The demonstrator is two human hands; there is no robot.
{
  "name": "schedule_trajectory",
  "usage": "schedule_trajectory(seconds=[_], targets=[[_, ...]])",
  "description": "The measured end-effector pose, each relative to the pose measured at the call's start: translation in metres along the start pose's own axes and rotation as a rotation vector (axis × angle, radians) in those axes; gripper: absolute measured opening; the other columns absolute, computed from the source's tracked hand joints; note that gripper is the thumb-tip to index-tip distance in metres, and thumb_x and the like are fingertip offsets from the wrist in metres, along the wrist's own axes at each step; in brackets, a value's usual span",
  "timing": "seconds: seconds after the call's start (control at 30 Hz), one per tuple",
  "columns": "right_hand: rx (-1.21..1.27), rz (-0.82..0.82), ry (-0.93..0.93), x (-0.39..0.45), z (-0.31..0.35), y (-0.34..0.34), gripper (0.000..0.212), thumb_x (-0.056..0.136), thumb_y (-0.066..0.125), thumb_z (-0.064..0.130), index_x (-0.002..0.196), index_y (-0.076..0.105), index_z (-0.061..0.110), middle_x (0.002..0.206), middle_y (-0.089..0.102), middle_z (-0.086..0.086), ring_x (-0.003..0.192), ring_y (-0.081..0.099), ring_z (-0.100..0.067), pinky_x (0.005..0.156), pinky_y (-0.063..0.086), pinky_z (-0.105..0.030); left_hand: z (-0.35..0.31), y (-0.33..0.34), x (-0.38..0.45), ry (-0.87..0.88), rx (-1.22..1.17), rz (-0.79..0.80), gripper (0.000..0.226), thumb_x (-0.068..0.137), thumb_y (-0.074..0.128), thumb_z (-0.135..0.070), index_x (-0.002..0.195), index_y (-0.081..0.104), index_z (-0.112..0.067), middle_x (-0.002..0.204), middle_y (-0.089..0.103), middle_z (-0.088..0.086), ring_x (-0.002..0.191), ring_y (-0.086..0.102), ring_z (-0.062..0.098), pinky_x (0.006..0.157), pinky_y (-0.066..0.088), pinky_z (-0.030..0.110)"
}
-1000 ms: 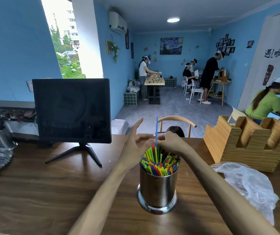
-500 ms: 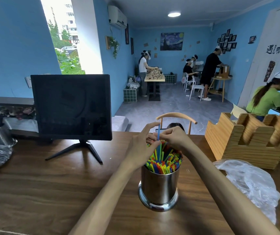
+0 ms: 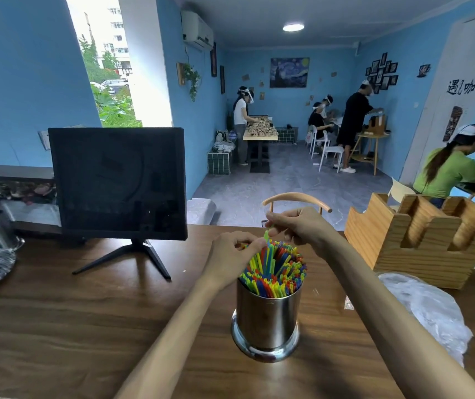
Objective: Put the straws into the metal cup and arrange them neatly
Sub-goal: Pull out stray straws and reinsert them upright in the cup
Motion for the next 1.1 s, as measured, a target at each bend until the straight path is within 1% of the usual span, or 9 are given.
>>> schedule_trajectory(seconds=[0.07, 0.17, 0.33, 0.47, 0.53, 0.67, 0.8, 0.97, 1.1], targets=[[0.035, 0.024, -0.021, -0.004, 0.009, -0.006, 0.037, 0.089, 0.074, 0.040, 0.097, 0.078, 0.005, 0.077, 0.075, -0.005, 0.050, 0.046, -0.008, 0.044, 0.031, -0.016, -0.001, 0.000, 0.001, -0.011, -0.025, -0.003, 0.007, 0.095, 0.069, -0.033, 0.092, 0.074, -0.038, 0.085, 0.071, -0.029, 0.088, 0.066, -0.007, 0.077, 0.053, 0.012], [0.078, 0.039, -0.071, -0.011, 0.027, -0.013, 0.035, 0.092, 0.071, 0.036, 0.103, 0.077, 0.004, 0.079, 0.074, -0.005, 0.050, 0.045, -0.009, 0.042, 0.029, -0.015, -0.002, 0.001, 0.004, -0.050, -0.072, 0.001, 0.007, 0.095, 0.069, -0.030, 0.094, 0.074, -0.034, 0.087, 0.074, -0.018, 0.089, 0.067, -0.003, 0.084, 0.053, 0.017], [0.068, -0.060, -0.238, -0.032, 0.062, -0.022, 0.031, 0.094, 0.069, 0.032, 0.090, 0.076, 0.002, 0.068, 0.067, -0.004, 0.048, 0.045, -0.008, 0.046, 0.032, -0.017, -0.006, 0.002, 0.005, -0.097, -0.103, 0.027, 0.009, 0.097, 0.067, -0.031, 0.093, 0.075, -0.027, 0.086, 0.076, -0.010, 0.086, 0.069, 0.002, 0.085, 0.054, 0.025], [0.083, -0.282, -0.496, -0.048, 0.083, -0.026, 0.027, 0.095, 0.070, 0.026, 0.083, 0.074, 0.003, 0.061, 0.065, -0.003, 0.050, 0.047, -0.015, 0.047, 0.040, -0.017, -0.013, -0.001, 0.003, -0.144, -0.058, -0.129, 0.036, 0.103, 0.054, -0.042, 0.082, 0.074, -0.020, 0.073, 0.072, -0.009, 0.072, 0.065, -0.002, 0.075, 0.048, 0.023], [0.118, -0.294, -0.574, -0.055, 0.088, -0.025, 0.023, 0.095, 0.070, 0.024, 0.084, 0.075, 0.005, 0.064, 0.068, -0.005, 0.049, 0.049, -0.016, 0.045, 0.039, -0.017, -0.019, -0.003, 0.003, -0.183, -0.087, -0.156, 0.051, 0.104, 0.047, -0.048, 0.079, 0.078, -0.015, 0.067, 0.070, -0.008, 0.067, 0.064, 0.000, 0.073, 0.047, 0.023], [0.022, 0.045, -0.492, -0.055, 0.078, -0.014, 0.011, 0.090, 0.073, 0.017, 0.094, 0.072, 0.007, 0.077, 0.074, -0.011, 0.049, 0.059, -0.016, 0.042, 0.032, -0.022, -0.034, -0.008, 0.006, -0.270, -0.433, -0.060, 0.057, 0.098, 0.041, -0.060, 0.110, 0.077, -0.018, 0.080, 0.077, 0.006, 0.064, 0.056, 0.004, 0.068, 0.041, 0.025], [-0.142, 0.362, -0.354, -0.040, 0.043, -0.004, 0.025, 0.089, 0.076, 0.011, 0.106, 0.057, 0.006, 0.078, 0.073, -0.013, 0.056, 0.057, -0.026, 0.047, 0.043, -0.025, -0.040, -0.012, 0.014, -0.249, -0.745, -0.122, 0.028, 0.104, 0.053, -0.018, 0.127, 0.065, -0.009, 0.085, 0.073, 0.004, 0.062, 0.059, 0.007, 0.060, 0.047, 0.021], [-0.268, 0.355, -0.306, -0.023, 0.006, 0.005, 0.017, 0.095, 0.071, 0.018, 0.106, 0.063, 0.007, 0.086, 0.076, -0.010, 0.061, 0.058, -0.031, 0.055, 0.051, -0.029, -0.046, -0.017, 0.010, -0.190, -0.725, -0.217, 0.039, 0.102, 0.042, 0.001, 0.132, 0.061, -0.014, 0.102, 0.075, 0.013, 0.075, 0.073, 0.023, 0.065, 0.060, 0.030], [-0.476, 0.263, -0.314, -0.013, -0.014, 0.007, 0.011, 0.091, 0.075, 0.029, 0.097, 0.071, 0.022, 0.086, 0.074, 0.003, 0.082, 0.068, -0.012, 0.081, 0.058, -0.041, -0.052, -0.023, 0.005, -0.012, -0.671, -0.409, 0.042, 0.104, 0.044, -0.005, 0.142, 0.047, -0.021, 0.104, 0.077, 0.008, 0.086, 0.075, 0.030, 0.084, 0.059, 0.037]])
Point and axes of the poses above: each hand's wrist, its own x-axis towards the middle knuckle, its own y-axis out of the palm, z = x × y, the point moved 2 cm from there along x, towards the middle knuckle
